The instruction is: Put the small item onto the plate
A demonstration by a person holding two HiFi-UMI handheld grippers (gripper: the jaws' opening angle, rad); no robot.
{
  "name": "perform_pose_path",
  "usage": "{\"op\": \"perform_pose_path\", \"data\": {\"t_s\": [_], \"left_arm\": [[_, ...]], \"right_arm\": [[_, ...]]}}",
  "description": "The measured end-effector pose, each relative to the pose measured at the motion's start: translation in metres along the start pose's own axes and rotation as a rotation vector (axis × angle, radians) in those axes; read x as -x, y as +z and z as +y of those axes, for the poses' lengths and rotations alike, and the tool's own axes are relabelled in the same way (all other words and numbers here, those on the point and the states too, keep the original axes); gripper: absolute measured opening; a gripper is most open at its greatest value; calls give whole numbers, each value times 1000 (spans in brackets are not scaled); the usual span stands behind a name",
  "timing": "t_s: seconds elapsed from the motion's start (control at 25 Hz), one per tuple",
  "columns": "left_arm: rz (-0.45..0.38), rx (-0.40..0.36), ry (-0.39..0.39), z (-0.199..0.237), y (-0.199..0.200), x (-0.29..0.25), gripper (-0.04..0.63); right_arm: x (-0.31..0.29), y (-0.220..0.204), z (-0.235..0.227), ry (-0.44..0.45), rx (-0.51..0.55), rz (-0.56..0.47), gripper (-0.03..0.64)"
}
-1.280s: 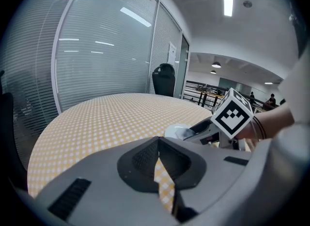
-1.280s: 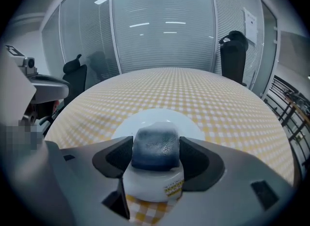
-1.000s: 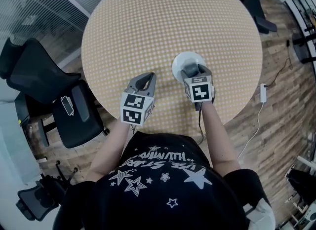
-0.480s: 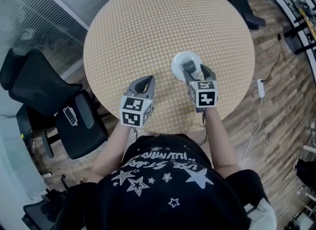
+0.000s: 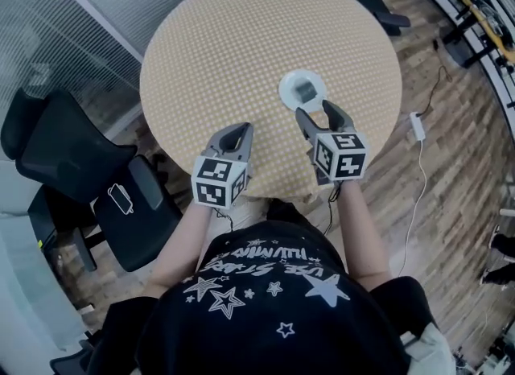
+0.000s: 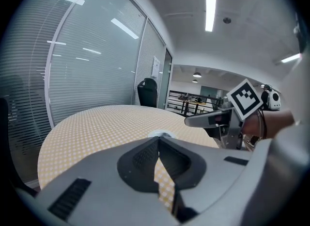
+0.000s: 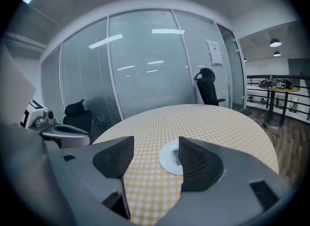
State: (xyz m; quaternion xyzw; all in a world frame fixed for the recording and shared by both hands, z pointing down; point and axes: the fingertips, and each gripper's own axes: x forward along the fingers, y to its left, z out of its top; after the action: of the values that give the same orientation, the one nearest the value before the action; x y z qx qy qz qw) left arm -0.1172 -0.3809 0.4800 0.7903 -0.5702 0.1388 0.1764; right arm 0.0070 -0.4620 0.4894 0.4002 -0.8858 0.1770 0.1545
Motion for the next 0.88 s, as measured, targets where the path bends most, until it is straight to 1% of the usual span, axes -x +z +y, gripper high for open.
{"op": "perform_pose_path", "data": {"t_s": [0.08, 0.2, 0.28, 0.48, 0.64, 0.88], "left_arm": [[-11, -2, -19, -5, -2, 13, 5], [-31, 1, -43, -12, -4, 35, 5], [-42, 1, -58, -17, -8, 50, 5], [-67, 3, -102, -31, -20, 89, 5], [-84, 0, -138, -46, -26, 118, 5], [-96, -10, -189, -66, -43, 159, 5]], "right_arm": [[16, -1, 12, -8, -7, -17, 286], [41, -3, 27, -43, -1, -46, 194], [58, -8, 36, -65, -6, -62, 162], [98, -24, 65, -107, -21, -85, 114], [133, -35, 92, -130, 15, -109, 97], [180, -60, 128, -166, 3, -122, 58]]}}
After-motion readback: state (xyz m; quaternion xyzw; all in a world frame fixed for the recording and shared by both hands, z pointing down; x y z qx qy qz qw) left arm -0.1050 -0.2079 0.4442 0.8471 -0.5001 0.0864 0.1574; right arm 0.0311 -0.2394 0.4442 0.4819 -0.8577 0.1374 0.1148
